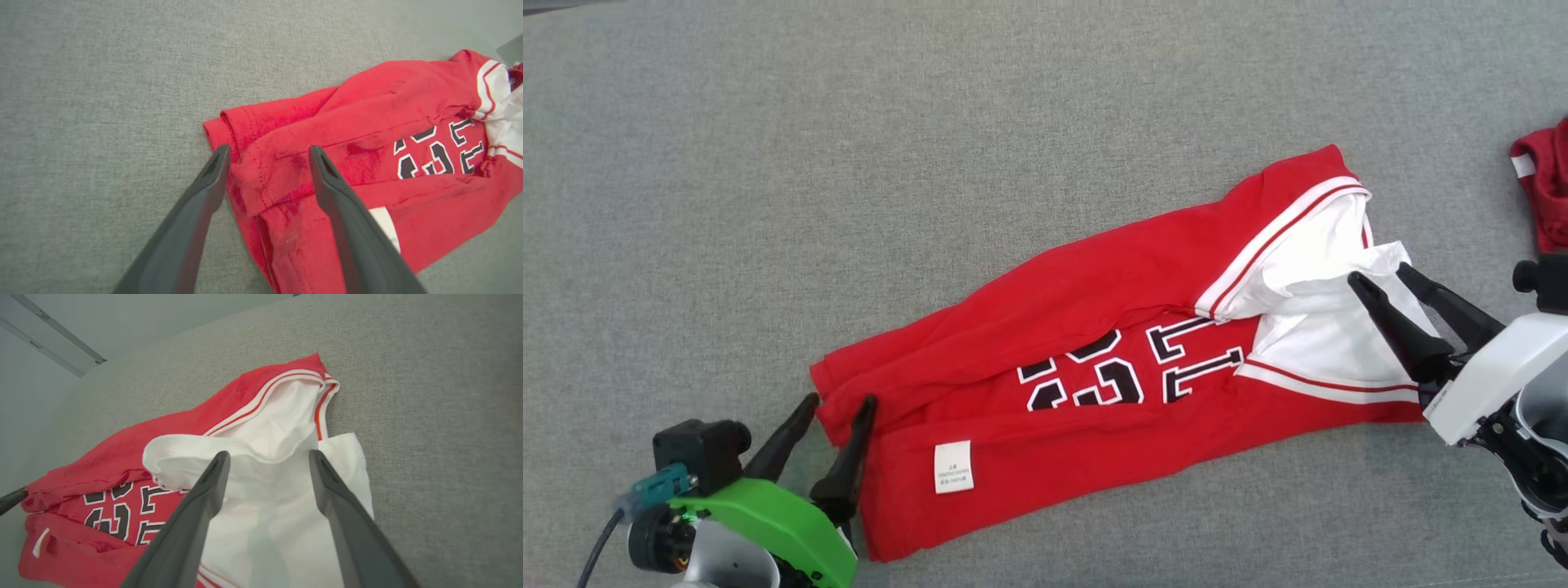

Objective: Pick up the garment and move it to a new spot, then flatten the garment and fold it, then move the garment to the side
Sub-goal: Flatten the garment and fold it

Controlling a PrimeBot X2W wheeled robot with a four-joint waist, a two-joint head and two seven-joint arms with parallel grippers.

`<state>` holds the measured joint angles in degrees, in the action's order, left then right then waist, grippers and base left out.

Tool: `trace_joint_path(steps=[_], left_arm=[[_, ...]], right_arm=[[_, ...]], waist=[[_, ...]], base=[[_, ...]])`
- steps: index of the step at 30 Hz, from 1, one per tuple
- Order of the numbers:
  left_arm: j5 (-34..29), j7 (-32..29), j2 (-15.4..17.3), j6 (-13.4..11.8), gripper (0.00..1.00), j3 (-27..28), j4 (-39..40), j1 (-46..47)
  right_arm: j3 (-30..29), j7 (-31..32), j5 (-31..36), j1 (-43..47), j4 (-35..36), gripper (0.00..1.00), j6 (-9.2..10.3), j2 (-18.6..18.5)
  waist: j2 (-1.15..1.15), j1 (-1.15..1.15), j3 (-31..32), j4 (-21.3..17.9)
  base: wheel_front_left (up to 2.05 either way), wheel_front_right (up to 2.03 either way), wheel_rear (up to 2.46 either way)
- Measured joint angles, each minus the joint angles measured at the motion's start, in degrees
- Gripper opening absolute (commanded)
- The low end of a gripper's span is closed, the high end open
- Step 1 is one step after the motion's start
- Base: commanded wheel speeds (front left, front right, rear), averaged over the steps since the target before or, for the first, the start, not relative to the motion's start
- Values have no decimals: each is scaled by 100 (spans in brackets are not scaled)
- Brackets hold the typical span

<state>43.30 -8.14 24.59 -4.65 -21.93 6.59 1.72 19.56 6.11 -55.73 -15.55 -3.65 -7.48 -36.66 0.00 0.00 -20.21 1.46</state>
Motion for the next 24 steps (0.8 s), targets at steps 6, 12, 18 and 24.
trace_joint_path(steps=[6, 12, 18, 24], left_arm=[[-536, 1084, -44, -557, 100, 359, 31, -569], [-1105, 2143, -430, -932, 100, 478, -58, -818], [-1615, 2294, -1106, -940, 100, 533, -332, -781], [-2361, 2310, -1781, -488, 100, 858, -447, -680]], right_arm=[[-611, 116, -115, 478, 63, 100, 0, -166], [-1417, 708, 255, 728, -276, 100, 0, -8], [-1715, 1392, 1004, 82, -818, 100, 0, 698], [-1712, 2064, 1673, -369, -1499, 100, 0, 1094]], waist=[[0, 0, 397, -3], [0, 0, 762, 82], [0, 0, 755, 305], [0, 0, 578, 544]], base=[[0, 0, 0], [0, 0, 0], [0, 0, 0], [0, 0, 0]])
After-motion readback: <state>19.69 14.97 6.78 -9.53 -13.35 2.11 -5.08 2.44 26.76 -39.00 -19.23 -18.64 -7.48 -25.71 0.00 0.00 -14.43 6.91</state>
